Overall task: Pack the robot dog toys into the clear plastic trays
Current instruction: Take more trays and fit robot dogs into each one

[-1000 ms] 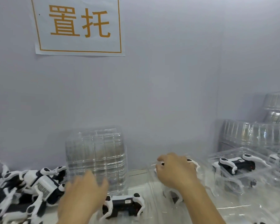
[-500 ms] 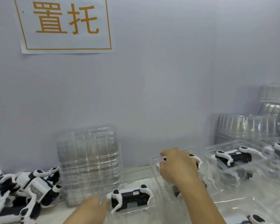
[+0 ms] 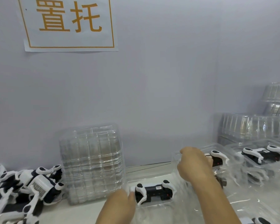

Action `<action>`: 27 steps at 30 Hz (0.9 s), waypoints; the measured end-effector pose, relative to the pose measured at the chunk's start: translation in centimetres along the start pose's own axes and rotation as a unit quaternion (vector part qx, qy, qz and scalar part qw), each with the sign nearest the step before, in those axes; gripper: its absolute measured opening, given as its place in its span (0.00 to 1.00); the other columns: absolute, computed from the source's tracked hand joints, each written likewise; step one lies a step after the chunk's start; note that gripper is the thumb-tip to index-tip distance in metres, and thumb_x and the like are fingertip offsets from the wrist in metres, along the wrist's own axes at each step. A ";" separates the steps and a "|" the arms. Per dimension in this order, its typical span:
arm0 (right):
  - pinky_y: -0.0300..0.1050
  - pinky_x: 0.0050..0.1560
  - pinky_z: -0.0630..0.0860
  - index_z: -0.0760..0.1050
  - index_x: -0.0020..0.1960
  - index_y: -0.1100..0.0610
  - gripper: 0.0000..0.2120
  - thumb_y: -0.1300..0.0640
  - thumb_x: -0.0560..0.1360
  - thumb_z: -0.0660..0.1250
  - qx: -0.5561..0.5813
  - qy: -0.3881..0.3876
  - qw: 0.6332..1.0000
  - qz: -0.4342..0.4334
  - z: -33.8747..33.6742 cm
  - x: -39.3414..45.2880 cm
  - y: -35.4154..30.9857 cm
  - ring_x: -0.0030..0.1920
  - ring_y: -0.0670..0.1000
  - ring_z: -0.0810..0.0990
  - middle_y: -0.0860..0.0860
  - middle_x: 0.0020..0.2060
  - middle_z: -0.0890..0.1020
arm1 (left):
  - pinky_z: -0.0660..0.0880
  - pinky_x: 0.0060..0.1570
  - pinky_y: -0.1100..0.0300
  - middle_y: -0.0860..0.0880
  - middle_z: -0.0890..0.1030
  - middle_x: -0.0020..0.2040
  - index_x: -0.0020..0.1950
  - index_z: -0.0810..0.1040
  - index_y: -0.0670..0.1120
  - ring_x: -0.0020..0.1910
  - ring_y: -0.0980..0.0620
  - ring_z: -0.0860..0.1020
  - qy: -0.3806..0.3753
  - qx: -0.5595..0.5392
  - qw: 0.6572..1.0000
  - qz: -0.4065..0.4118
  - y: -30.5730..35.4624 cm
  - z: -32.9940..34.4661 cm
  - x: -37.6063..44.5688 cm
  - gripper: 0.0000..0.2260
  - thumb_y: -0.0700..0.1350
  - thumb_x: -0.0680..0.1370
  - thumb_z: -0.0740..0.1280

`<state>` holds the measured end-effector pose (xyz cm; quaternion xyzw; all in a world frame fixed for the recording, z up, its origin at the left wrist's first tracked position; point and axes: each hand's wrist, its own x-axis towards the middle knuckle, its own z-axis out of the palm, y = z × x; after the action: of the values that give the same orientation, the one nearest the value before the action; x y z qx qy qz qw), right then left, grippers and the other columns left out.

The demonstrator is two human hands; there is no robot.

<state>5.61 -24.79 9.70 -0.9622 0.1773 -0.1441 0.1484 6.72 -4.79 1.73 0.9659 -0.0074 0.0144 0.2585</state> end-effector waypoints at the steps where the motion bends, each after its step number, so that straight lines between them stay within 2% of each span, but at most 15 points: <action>1: 0.48 0.56 0.65 0.73 0.50 0.50 0.07 0.61 0.78 0.59 0.002 0.005 1.000 0.003 -0.1 0.0 0.0 0.60 0.54 0.75 0.50 0.55 0.79 | 0.67 0.45 0.64 0.52 0.74 0.47 0.66 0.73 0.45 0.46 0.55 0.74 0.001 0.000 1.000 0.001 0.4 0.1 0.0 0.19 0.54 0.85 0.51; 3: 0.46 0.52 0.65 0.66 0.39 0.51 0.10 0.63 0.76 0.59 0.006 0.014 1.000 0.013 -0.3 0.0 0.0 0.51 0.54 0.74 0.48 0.44 0.75 | 0.66 0.46 0.64 0.50 0.75 0.50 0.63 0.75 0.44 0.49 0.54 0.75 -0.002 -0.003 1.000 0.008 1.3 0.3 -0.1 0.20 0.54 0.85 0.50; 6: 0.44 0.50 0.64 0.63 0.36 0.51 0.13 0.62 0.77 0.59 0.001 0.022 1.000 0.016 -0.3 0.0 -0.1 0.47 0.53 0.69 0.46 0.35 0.68 | 0.66 0.48 0.65 0.47 0.75 0.58 0.62 0.74 0.44 0.51 0.53 0.73 -0.015 -0.010 1.000 0.007 2.5 0.5 -0.1 0.19 0.53 0.85 0.50; 8: 0.43 0.49 0.64 0.64 0.36 0.51 0.13 0.62 0.76 0.60 -0.005 0.016 1.000 0.015 -0.4 -0.1 -0.1 0.46 0.53 0.69 0.46 0.34 0.67 | 0.68 0.48 0.63 0.49 0.75 0.48 0.60 0.74 0.43 0.48 0.52 0.71 -0.028 -0.028 0.999 0.004 3.1 1.0 -0.1 0.16 0.51 0.85 0.52; 10: 0.43 0.48 0.65 0.64 0.36 0.51 0.13 0.62 0.76 0.60 -0.014 0.012 1.000 0.022 -0.6 -0.3 -0.1 0.47 0.52 0.69 0.46 0.34 0.67 | 0.70 0.47 0.60 0.52 0.69 0.37 0.61 0.76 0.39 0.46 0.50 0.71 -0.029 -0.054 0.998 -0.001 3.7 1.4 -0.3 0.17 0.49 0.84 0.55; 12: 0.42 0.50 0.67 0.63 0.35 0.50 0.13 0.61 0.76 0.60 -0.020 0.019 0.999 0.031 -0.9 -0.4 -0.1 0.47 0.52 0.67 0.46 0.34 0.65 | 0.72 0.49 0.58 0.51 0.68 0.36 0.62 0.76 0.37 0.45 0.50 0.71 -0.034 -0.053 0.998 0.000 4.5 1.6 -0.3 0.18 0.48 0.83 0.55; 13: 0.42 0.51 0.68 0.63 0.35 0.50 0.13 0.61 0.75 0.60 -0.019 0.020 0.999 0.033 -1.0 -0.4 0.0 0.48 0.52 0.67 0.46 0.35 0.64 | 0.73 0.52 0.57 0.50 0.70 0.38 0.62 0.75 0.38 0.46 0.50 0.71 -0.039 -0.045 0.998 0.003 4.9 1.7 -0.2 0.17 0.48 0.83 0.54; 15: 0.44 0.55 0.70 0.63 0.35 0.51 0.13 0.62 0.75 0.60 -0.007 0.017 0.999 0.032 -1.1 -0.5 0.0 0.49 0.53 0.69 0.47 0.37 0.66 | 0.71 0.56 0.59 0.45 0.76 0.53 0.62 0.74 0.41 0.52 0.49 0.74 -0.051 -0.033 0.998 0.004 6.1 1.7 -0.2 0.16 0.48 0.84 0.53; 17: 0.46 0.54 0.68 0.62 0.35 0.52 0.13 0.62 0.75 0.60 0.002 0.014 1.000 0.027 -1.1 -0.6 -0.2 0.56 0.54 0.71 0.48 0.42 0.68 | 0.69 0.57 0.60 0.43 0.74 0.64 0.62 0.73 0.43 0.62 0.47 0.75 -0.058 -0.038 0.998 -0.002 7.1 1.9 -0.2 0.15 0.50 0.84 0.52; 19: 0.46 0.53 0.66 0.61 0.36 0.52 0.12 0.62 0.75 0.59 0.007 0.018 1.000 0.016 -1.0 -0.6 -0.6 0.61 0.53 0.70 0.48 0.45 0.67 | 0.69 0.59 0.59 0.43 0.73 0.66 0.66 0.72 0.42 0.65 0.46 0.74 -0.068 -0.040 0.997 -0.003 7.9 2.2 -0.2 0.16 0.49 0.84 0.53; 24: 0.47 0.61 0.68 0.61 0.39 0.52 0.11 0.64 0.75 0.58 0.011 0.023 0.999 -0.032 -0.8 -0.5 -1.5 0.60 0.52 0.70 0.47 0.44 0.65 | 0.70 0.60 0.58 0.42 0.73 0.67 0.67 0.72 0.40 0.66 0.44 0.74 -0.081 -0.042 0.996 0.001 9.5 2.9 -0.2 0.17 0.45 0.83 0.55; 27: 0.44 0.51 0.65 0.61 0.37 0.52 0.12 0.66 0.74 0.57 0.011 0.005 0.999 -0.053 -0.6 -0.6 -2.0 0.51 0.52 0.70 0.46 0.40 0.66 | 0.70 0.60 0.57 0.42 0.73 0.67 0.68 0.71 0.41 0.65 0.45 0.74 -0.089 -0.060 0.994 -0.001 9.8 3.4 -0.3 0.19 0.50 0.84 0.53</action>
<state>5.44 -22.93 10.80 -0.9678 0.1254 -0.1583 0.1505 6.25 -14.97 3.67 0.9460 -0.0303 -0.0723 0.3145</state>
